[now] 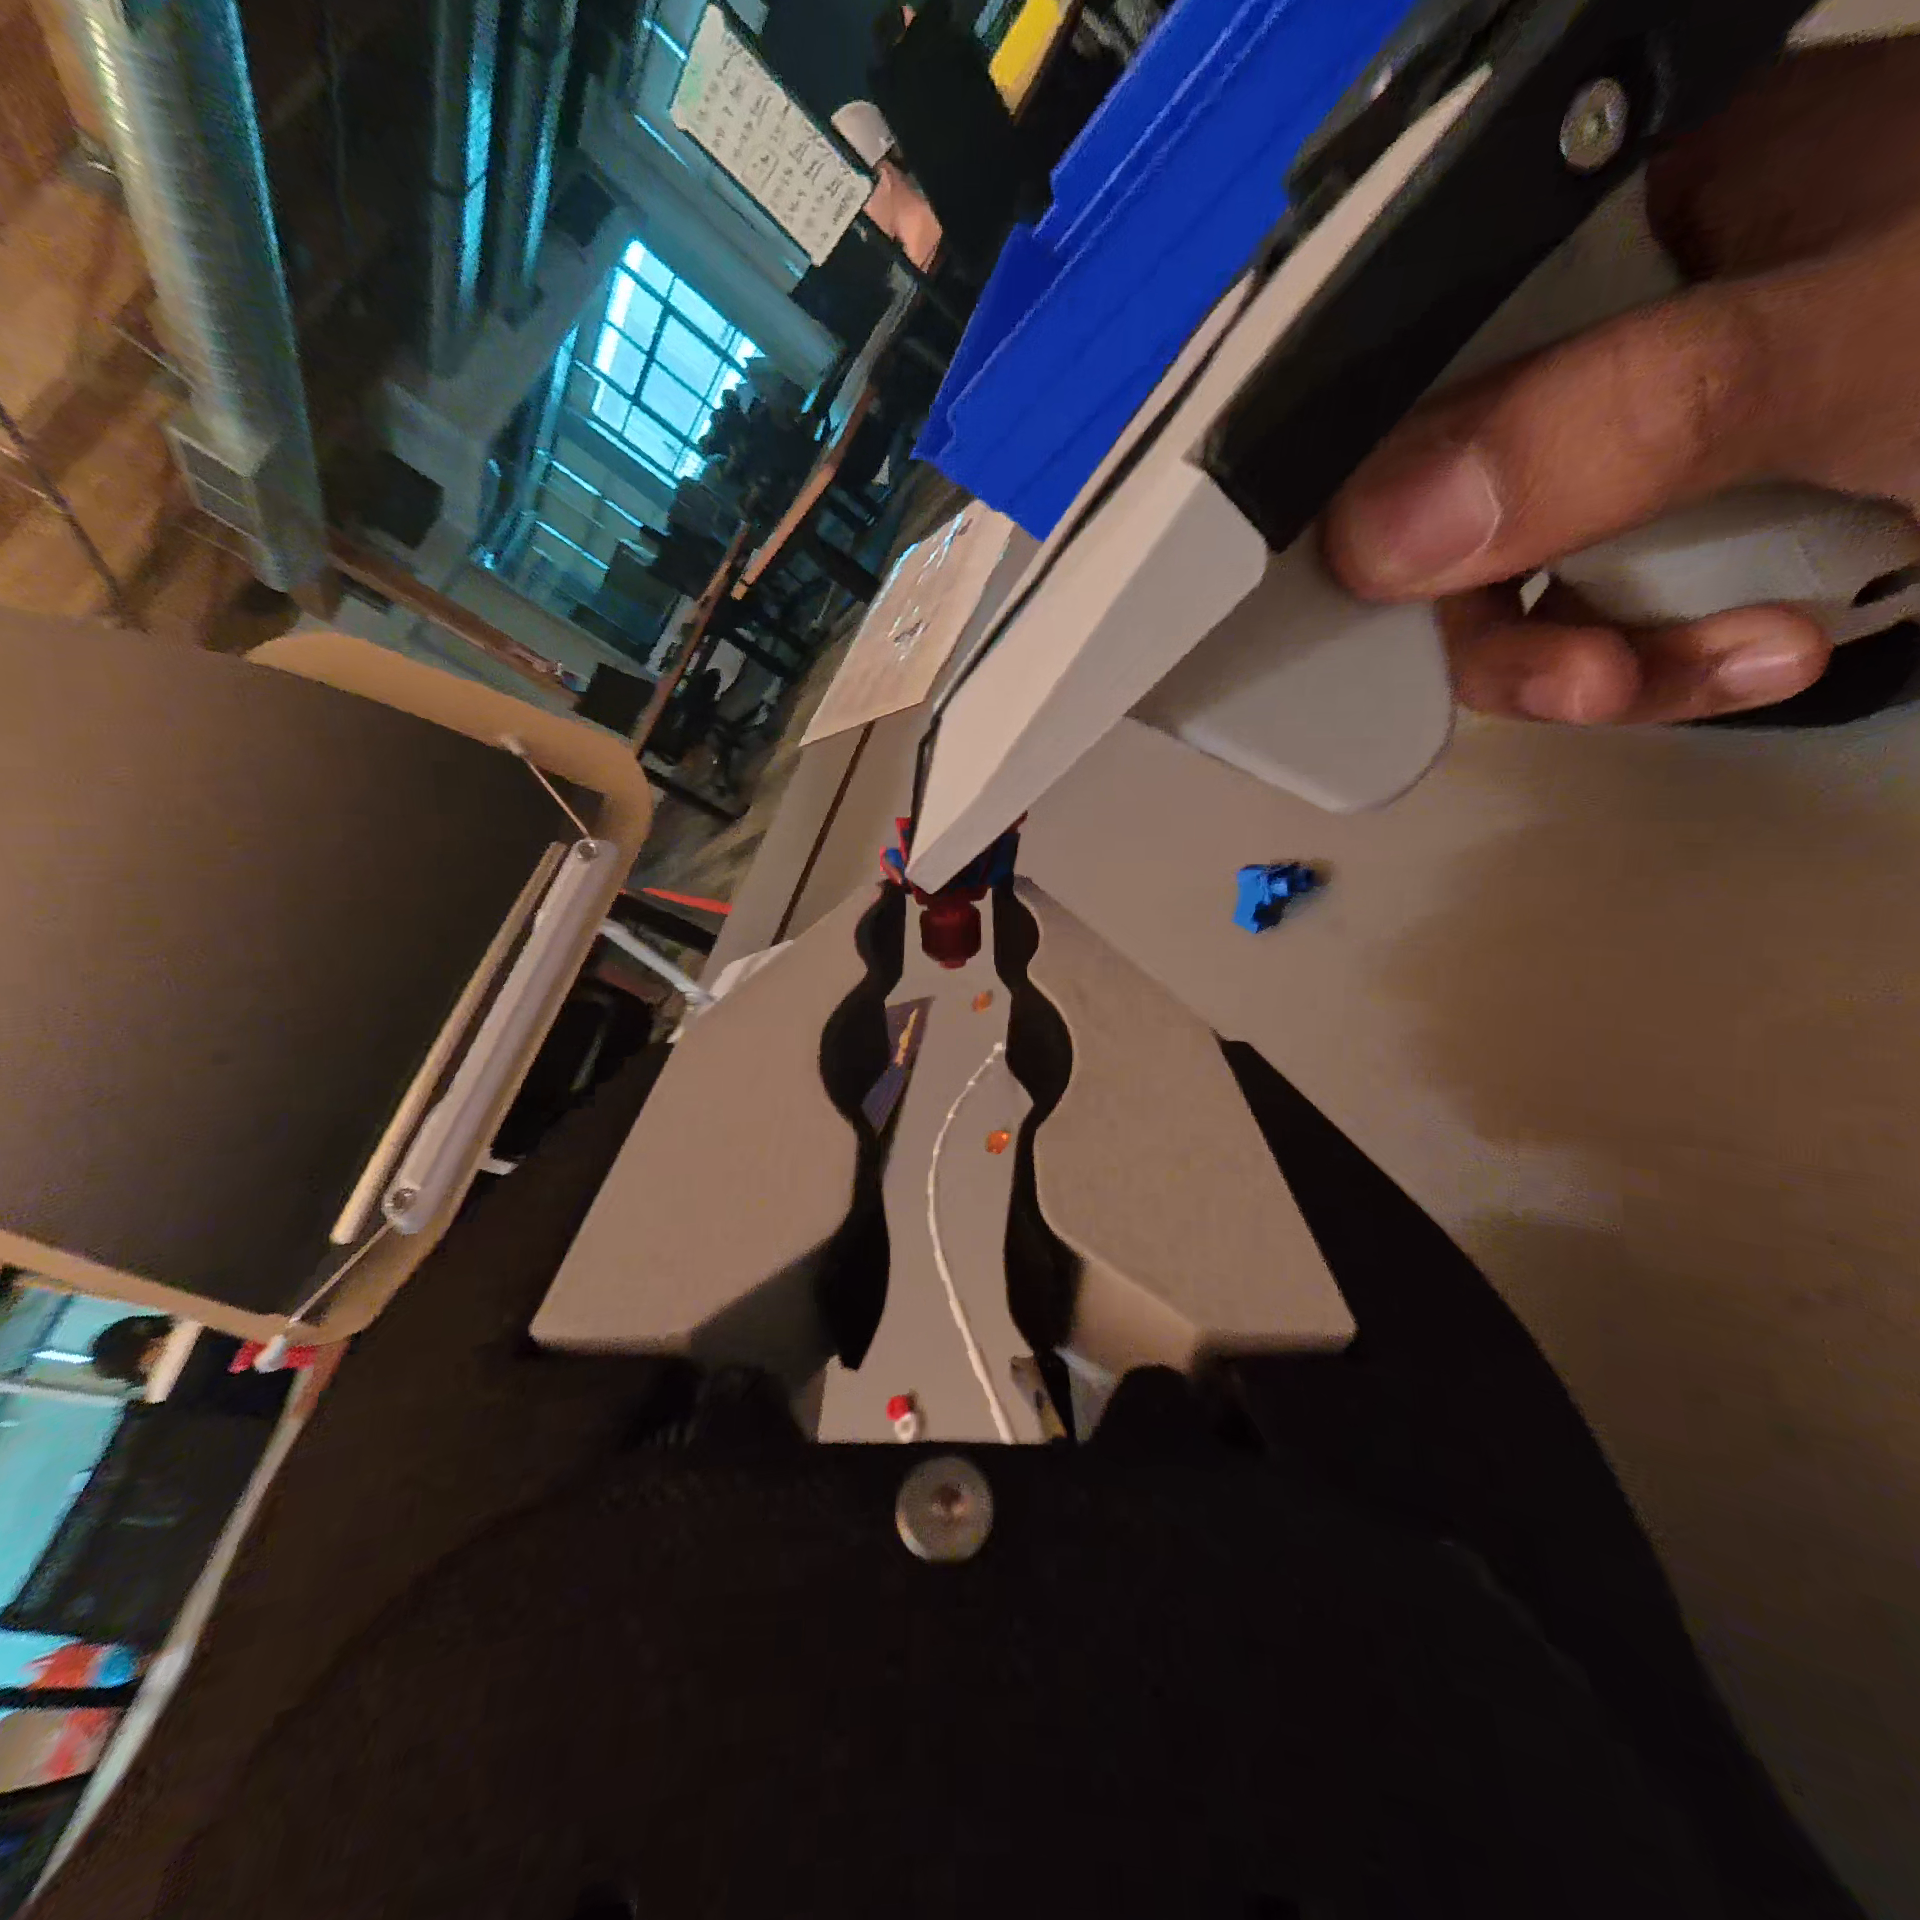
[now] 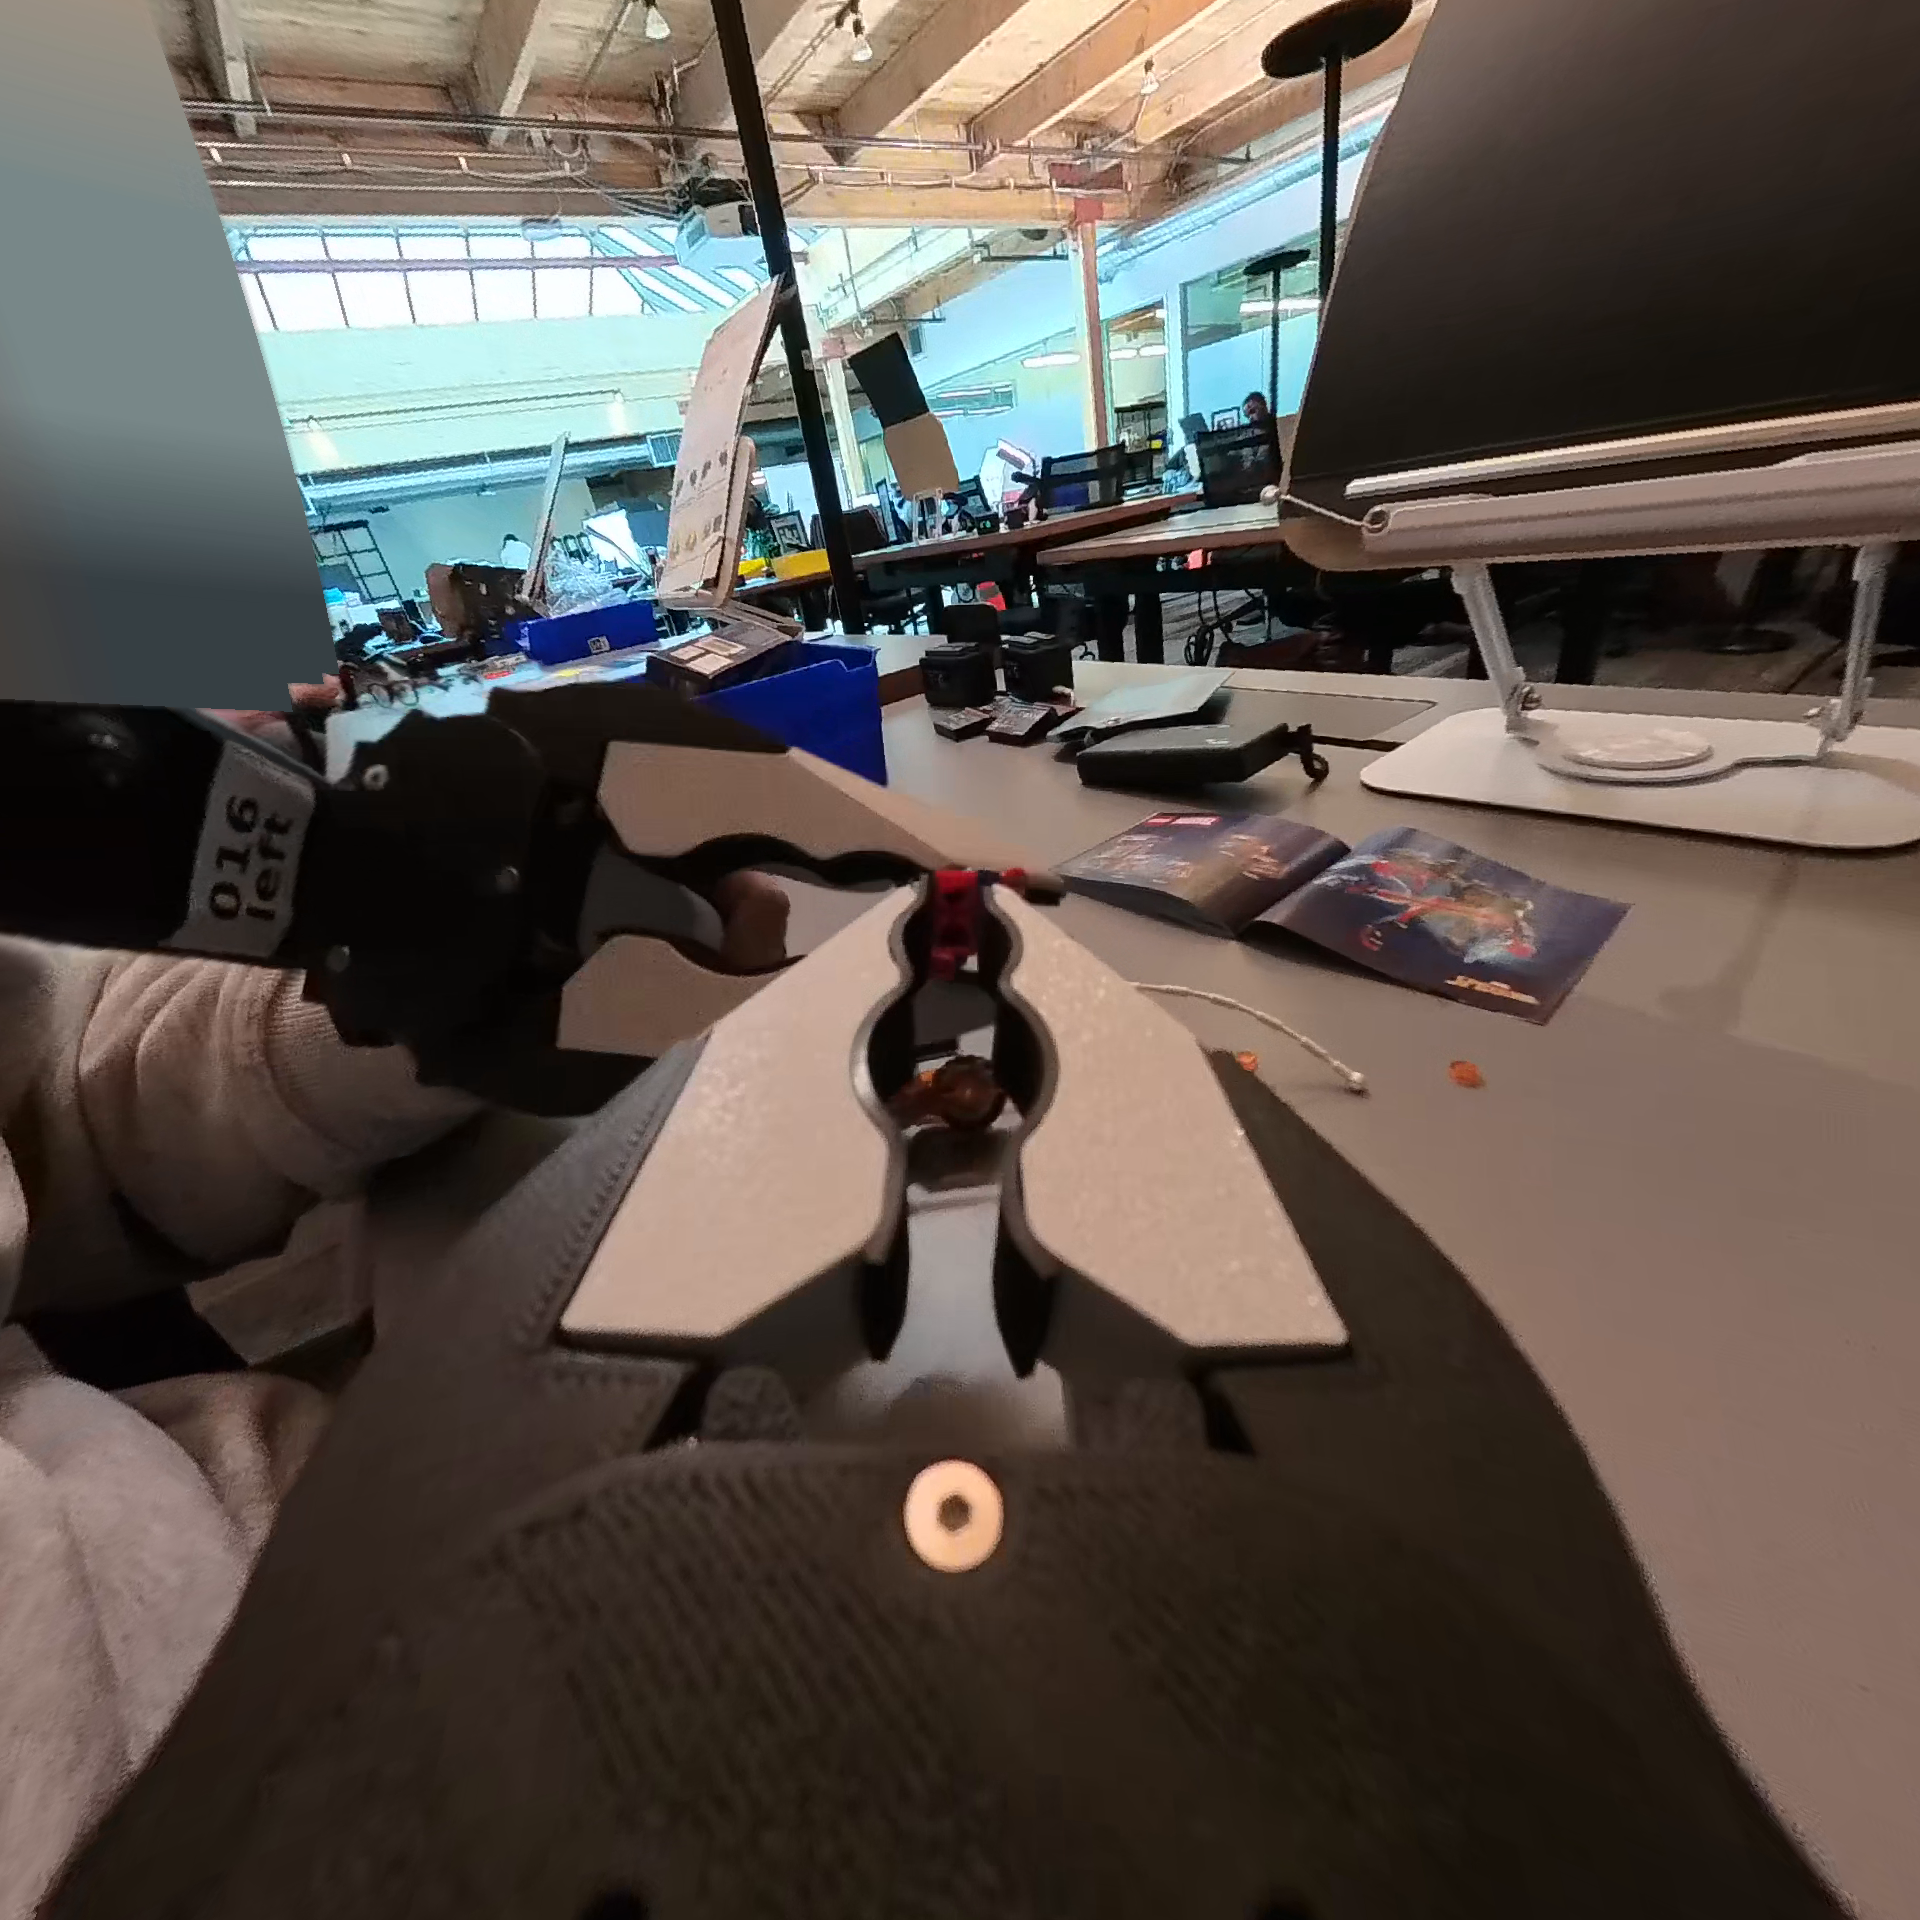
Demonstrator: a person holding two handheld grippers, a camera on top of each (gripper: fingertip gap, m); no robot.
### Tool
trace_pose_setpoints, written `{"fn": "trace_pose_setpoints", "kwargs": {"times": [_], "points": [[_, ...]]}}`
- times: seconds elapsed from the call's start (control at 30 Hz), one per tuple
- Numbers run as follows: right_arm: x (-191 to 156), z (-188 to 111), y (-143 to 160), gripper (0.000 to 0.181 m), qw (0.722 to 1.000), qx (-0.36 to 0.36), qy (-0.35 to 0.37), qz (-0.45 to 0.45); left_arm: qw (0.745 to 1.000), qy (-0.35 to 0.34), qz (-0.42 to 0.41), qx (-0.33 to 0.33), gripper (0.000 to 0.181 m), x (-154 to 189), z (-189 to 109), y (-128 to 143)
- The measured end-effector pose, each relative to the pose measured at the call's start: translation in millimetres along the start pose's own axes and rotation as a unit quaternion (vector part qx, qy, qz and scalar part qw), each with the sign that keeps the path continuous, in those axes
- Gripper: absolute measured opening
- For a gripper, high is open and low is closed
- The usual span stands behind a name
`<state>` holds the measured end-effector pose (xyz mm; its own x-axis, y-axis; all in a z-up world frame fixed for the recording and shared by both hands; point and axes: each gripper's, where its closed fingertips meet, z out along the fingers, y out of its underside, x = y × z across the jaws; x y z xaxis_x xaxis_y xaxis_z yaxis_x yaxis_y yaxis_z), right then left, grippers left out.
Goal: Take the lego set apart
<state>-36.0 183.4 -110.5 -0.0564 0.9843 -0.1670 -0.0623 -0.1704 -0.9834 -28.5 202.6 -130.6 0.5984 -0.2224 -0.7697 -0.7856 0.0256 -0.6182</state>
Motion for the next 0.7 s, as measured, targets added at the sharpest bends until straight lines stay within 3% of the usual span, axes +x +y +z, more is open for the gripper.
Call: {"fn": "trace_pose_setpoints", "kwargs": {"times": [0.17, 0.3, 0.47, 0.6, 0.7], "points": [[3.0, 0.2, 1.6, 0.006, 1.0, -0.005, 0.002, 0.016, 0.999, 0.024, -0.009, -0.032, 0.008, 2.4, 0.5, 5.9], [4.2, 1.5, 4.7, 0.005, 0.999, -0.01, -0.004, 0.033, 0.999, -0.003, 0.016, -0.045, 0.007, 1.8, 0.8, 8.0], [4.8, -2.0, -0.8, 0.005, 0.995, 0.013, -0.037, 0.096, 1.0, -0.019, 0.001, -0.014, 0.008, 0.3, 0.5, -1.2], [3.4, -2.4, -0.1, 0.005, 0.991, 0.012, -0.058, 0.119, 0.995, 0.058, -0.084, -0.004, 0.007, 5.4, -2.4, -1.7], [-2.4, -4.9, -6.7, 0.006, 0.987, 0.03, -0.087, 0.133, 0.966, 0.142, -0.216, 0.031, 0.007, 8.1, -9.0, -11.8]]}}
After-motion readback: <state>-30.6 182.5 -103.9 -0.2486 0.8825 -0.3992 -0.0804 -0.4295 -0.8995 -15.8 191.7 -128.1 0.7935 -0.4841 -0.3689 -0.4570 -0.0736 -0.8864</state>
